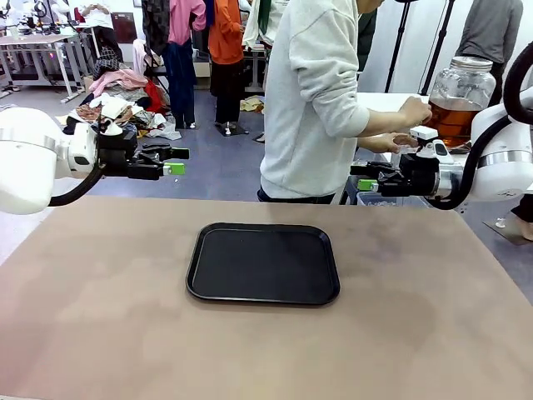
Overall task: Pour the drink into the iced cup.
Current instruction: Open the gripper to release the iced cup you were holding.
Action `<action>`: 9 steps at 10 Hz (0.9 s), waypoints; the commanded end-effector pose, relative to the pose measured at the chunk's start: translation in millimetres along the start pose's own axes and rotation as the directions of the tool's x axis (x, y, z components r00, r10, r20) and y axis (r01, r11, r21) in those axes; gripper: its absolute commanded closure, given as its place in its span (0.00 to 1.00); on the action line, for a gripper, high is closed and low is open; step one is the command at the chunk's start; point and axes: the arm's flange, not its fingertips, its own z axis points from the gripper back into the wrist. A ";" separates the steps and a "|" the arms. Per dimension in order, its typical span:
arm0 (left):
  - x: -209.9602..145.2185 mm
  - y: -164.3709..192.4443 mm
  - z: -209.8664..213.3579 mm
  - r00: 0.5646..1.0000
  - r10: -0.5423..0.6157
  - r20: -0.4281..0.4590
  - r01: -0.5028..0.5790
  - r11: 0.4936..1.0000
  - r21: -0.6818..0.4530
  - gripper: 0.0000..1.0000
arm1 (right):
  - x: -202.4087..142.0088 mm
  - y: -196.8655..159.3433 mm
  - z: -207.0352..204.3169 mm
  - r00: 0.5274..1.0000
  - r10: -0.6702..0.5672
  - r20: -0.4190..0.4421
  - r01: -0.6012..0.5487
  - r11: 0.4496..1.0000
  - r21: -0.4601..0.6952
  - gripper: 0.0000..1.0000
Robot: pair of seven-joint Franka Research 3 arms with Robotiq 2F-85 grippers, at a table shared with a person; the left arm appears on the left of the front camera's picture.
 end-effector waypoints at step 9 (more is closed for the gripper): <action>2.3 0.7 -1.3 1.000 -0.002 0.008 0.002 1.000 0.010 0.00 | 3.4 -1.1 -1.6 1.000 0.003 -0.001 -0.003 1.000 0.004 0.00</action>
